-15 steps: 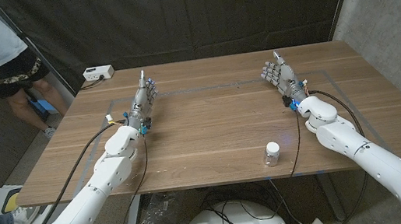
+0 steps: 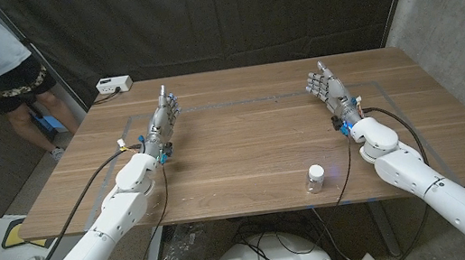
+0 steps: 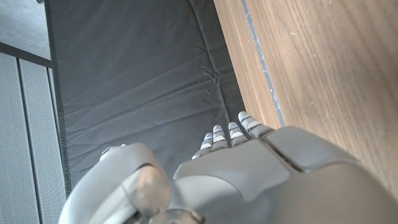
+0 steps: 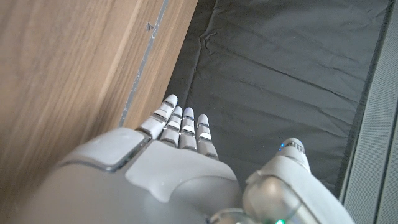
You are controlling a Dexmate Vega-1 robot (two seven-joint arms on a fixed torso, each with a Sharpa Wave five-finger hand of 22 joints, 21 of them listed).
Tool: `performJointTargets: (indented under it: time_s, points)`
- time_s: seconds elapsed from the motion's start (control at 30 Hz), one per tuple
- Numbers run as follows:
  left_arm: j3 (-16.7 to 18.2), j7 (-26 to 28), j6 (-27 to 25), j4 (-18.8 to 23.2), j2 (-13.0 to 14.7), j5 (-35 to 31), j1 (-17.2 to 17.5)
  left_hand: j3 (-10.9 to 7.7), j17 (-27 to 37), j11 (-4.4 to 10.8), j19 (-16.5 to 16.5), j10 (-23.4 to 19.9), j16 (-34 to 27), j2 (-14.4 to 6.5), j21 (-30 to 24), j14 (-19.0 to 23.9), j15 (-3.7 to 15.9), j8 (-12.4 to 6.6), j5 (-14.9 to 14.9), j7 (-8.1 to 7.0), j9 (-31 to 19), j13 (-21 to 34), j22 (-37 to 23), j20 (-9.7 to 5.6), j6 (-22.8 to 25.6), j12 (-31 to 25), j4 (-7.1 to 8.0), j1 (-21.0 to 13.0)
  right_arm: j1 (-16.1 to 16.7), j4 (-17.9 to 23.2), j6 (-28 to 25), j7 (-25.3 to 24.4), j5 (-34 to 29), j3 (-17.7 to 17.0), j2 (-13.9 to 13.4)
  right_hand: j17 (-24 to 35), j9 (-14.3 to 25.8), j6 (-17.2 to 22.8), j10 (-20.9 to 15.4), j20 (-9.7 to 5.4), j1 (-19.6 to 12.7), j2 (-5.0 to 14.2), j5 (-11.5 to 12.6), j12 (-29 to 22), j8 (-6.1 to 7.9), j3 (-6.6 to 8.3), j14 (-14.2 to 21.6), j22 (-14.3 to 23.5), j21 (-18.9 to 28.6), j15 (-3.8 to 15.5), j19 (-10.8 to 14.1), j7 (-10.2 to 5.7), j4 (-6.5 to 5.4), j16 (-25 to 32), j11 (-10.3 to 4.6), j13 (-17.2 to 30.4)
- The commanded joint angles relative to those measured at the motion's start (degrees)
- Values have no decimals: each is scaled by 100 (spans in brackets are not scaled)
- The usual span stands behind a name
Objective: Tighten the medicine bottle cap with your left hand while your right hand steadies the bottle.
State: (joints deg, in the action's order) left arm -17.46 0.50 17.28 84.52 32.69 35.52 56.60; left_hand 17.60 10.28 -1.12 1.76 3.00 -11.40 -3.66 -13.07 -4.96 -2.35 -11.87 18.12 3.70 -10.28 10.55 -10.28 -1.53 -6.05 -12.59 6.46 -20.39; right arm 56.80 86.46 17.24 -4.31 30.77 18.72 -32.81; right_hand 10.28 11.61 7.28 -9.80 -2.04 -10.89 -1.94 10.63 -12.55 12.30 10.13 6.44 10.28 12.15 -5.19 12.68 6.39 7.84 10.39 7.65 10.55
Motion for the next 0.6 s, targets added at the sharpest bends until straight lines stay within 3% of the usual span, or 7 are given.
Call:
performJointTargets:
  time_s: [0.03,0.23,0.4,0.5,0.6]
  points:
    - [232,186,-215,729,350,-148,467,0,34,-15,-88,-10,-31,22,-4,91,-21,2,13,25,-29,21,-22,-21,-30,1,-55,-92,1072,1033,309,-386,48,-524,-534,3,-17,197,-256,-28,-183,8,70,-79,48,23,139,15,2,198,115,-134,70,55,-198,3]
    - [271,30,-150,726,376,-102,449,-6,37,-34,-115,-61,-27,33,-9,123,-29,-16,-3,43,-31,24,-24,9,35,-10,-83,-141,1785,1543,379,-537,258,-897,-835,-2,-33,310,-400,-79,-251,51,79,-113,65,50,157,18,-6,278,120,-204,68,43,-272,-6]
    - [228,226,-316,809,441,-361,334,-19,40,-12,-209,-186,-43,36,-34,222,-13,-37,-27,37,-32,26,-25,-24,127,-42,-118,-208,2199,1746,544,-546,360,-1147,-990,-3,-40,329,-443,-84,-268,22,78,-117,59,38,187,18,-5,310,135,-223,73,47,-310,-10]
    - [116,448,-357,618,388,-714,126,-37,43,-15,-413,-402,-86,33,-85,452,36,-107,-61,18,-33,28,-21,-20,396,-92,-165,-308,2380,1802,679,-555,296,-1222,-1038,-4,-42,335,-456,-96,-277,9,78,-117,55,33,210,18,1,320,157,-231,76,52,-317,-11]
    - [-4,142,-360,279,351,-697,-168,-47,43,-9,-621,-581,-113,26,-136,639,55,-141,-88,49,-34,28,-16,3,585,-123,-194,-377,2614,1920,815,-773,36,-1263,-1025,-5,-45,295,-459,-97,-312,14,82,-108,30,41,226,19,7,314,183,-291,82,50,-348,-13]
